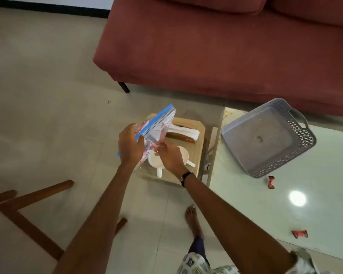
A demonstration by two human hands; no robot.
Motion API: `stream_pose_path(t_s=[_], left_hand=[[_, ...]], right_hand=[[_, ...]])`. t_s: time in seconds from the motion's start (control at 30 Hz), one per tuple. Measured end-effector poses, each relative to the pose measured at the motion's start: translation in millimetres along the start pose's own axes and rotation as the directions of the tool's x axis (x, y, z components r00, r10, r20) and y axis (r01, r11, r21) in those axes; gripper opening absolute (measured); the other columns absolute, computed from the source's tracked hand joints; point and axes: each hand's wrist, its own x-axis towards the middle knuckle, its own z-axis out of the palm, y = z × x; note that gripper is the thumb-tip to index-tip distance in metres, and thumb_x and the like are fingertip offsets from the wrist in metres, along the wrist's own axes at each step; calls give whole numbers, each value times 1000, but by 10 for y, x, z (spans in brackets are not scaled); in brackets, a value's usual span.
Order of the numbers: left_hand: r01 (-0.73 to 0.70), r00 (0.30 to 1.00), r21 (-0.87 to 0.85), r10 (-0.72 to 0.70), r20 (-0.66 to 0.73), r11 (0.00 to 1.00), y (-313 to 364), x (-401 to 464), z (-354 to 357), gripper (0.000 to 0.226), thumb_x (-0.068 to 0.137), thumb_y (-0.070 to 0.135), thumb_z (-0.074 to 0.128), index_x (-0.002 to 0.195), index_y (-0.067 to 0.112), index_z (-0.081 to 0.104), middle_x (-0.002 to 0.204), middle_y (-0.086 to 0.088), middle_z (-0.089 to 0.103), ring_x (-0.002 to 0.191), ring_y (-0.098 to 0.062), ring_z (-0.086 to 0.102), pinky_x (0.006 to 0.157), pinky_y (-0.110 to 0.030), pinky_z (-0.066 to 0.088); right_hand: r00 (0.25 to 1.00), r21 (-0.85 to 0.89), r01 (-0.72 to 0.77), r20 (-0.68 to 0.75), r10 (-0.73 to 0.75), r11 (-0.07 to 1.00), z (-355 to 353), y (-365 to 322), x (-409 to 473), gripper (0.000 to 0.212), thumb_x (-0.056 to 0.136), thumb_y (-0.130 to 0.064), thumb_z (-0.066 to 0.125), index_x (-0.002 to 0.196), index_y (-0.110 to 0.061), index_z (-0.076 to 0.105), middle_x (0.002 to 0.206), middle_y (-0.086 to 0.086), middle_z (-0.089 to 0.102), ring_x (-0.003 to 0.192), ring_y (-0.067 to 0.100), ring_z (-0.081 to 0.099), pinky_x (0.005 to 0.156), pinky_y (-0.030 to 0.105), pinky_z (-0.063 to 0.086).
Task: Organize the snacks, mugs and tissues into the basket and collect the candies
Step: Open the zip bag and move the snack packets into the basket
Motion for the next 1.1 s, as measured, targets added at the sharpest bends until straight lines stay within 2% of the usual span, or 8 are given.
stream_pose_path(t_s=[0.13, 0.3, 0.43, 0.57, 0.67, 0.77, 0.97, 1.1], left_hand=[[-44, 996, 105, 36, 78, 993, -46, 112, 36, 38, 88, 21, 58, 123, 7, 56, 119, -14, 65, 107, -33, 57, 89, -39, 44], [-12, 997, 133, 1, 82, 991, -140, 168, 110, 25, 91, 21, 53, 107, 6, 64, 101, -15, 68, 90, -32, 61, 69, -33, 42], [-28, 1000, 124, 29, -9, 992, -132, 209, -14, 17, 89, 16, 56, 95, 3, 66, 93, -15, 66, 83, -35, 60, 63, -32, 37], [-36, 993, 135, 51, -109, 990, -88, 278, -308, 14, 84, 8, 56, 88, -1, 66, 89, -19, 66, 80, -38, 58, 62, -32, 35], [-44, 984, 156, 69, -162, 987, -15, 315, -571, 13, 83, 6, 56, 86, -3, 65, 86, -20, 65, 77, -37, 57, 61, -32, 35], [-65, 973, 159, 99, -210, 985, 172, 328, -873, 13, 82, 10, 59, 82, -1, 65, 81, -18, 65, 69, -30, 52, 59, -31, 32], [-210, 943, 148, 240, -232, 966, 904, 15, -1357, 15, 79, 13, 62, 72, 1, 65, 66, -13, 60, 61, -30, 51, 55, -34, 38], [-286, 916, 127, 310, -256, 950, 1457, -386, -1505, 16, 79, 15, 64, 68, 3, 65, 61, -8, 57, 60, -30, 53, 54, -35, 42]], right_hand=[[1000, -14, -18, 14, 19, 1000, 105, 21, 111, 21, 86, -18, 46, 99, -23, 62, 100, 5, 71, 102, 32, 60, 87, 49, 51], [999, 10, -34, 16, 34, 999, 135, 27, 125, 18, 89, -15, 47, 89, -28, 58, 88, -3, 69, 100, 29, 61, 88, 49, 51], [999, 36, -17, 29, 15, 999, 153, -17, 139, 17, 84, -18, 45, 86, -24, 61, 90, 0, 72, 99, 32, 61, 86, 50, 50], [997, 113, 36, 61, -43, 993, 156, -232, 74, 16, 85, -8, 51, 87, -19, 62, 94, 7, 73, 80, 20, 68, 76, 35, 56], [994, 117, 70, 69, -79, 991, 185, -376, 5, 19, 85, -14, 53, 84, -30, 63, 91, 2, 73, 84, 22, 70, 81, 46, 56], [989, 185, 106, 84, -123, 977, 186, -572, -104, 16, 90, -7, 49, 97, -9, 63, 98, 13, 71, 88, 30, 69, 85, 47, 55], [967, 355, 247, -25, -255, 902, -184, -1260, -587, 21, 95, -15, 47, 106, -3, 60, 97, 10, 67, 82, 18, 67, 76, 34, 55], [940, 414, 340, -179, -291, 844, -704, -1598, -1009, 24, 94, -28, 52, 97, -8, 65, 93, 11, 71, 83, 17, 70, 73, 30, 58]])
